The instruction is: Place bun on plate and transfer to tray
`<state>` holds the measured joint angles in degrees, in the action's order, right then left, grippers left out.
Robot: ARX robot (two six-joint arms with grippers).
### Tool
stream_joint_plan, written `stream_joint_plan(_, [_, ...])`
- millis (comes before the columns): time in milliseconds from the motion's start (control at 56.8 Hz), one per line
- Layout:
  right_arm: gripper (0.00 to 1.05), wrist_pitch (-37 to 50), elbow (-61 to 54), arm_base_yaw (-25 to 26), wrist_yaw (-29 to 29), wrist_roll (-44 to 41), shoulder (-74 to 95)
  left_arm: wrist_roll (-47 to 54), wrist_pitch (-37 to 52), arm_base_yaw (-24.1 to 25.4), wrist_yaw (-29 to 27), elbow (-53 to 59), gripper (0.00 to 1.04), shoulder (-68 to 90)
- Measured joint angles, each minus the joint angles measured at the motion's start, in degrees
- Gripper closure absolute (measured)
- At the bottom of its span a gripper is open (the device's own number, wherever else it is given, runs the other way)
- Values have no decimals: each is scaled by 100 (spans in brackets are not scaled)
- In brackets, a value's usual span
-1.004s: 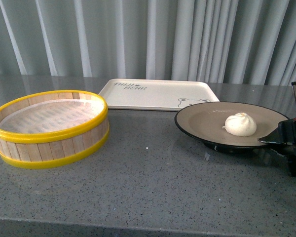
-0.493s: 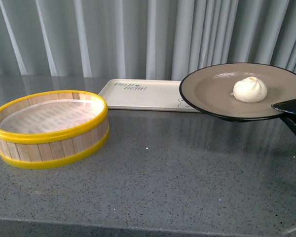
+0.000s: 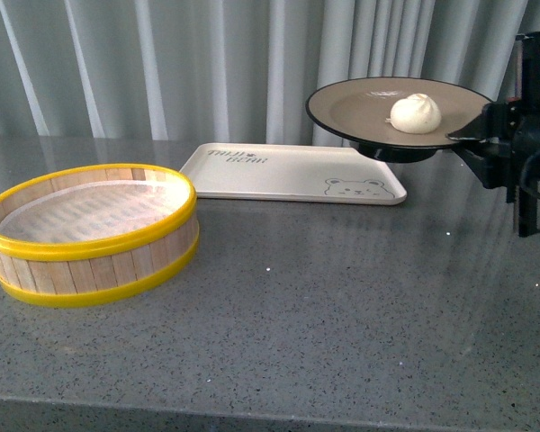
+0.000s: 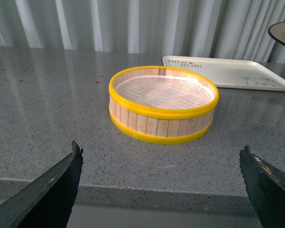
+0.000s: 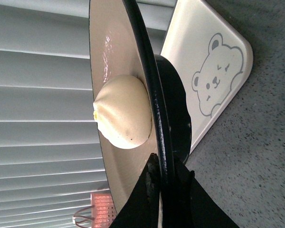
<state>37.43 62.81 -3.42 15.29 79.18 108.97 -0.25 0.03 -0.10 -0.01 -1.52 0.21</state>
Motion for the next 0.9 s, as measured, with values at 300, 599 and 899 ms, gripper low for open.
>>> stream_joint_plan(300, [102, -629, 1252, -114, -24, 79, 894, 0, 0, 0, -2, 0, 7, 0])
stream_joint_plan(599, [102, -1012, 1947, -103, -24, 26, 1408, 0, 0, 0, -2, 0, 7, 0])
stream_joint_plan(899, [102, -1307, 2400, -103, -44, -4, 1950, 0, 0, 0, 0, 0, 7, 0])
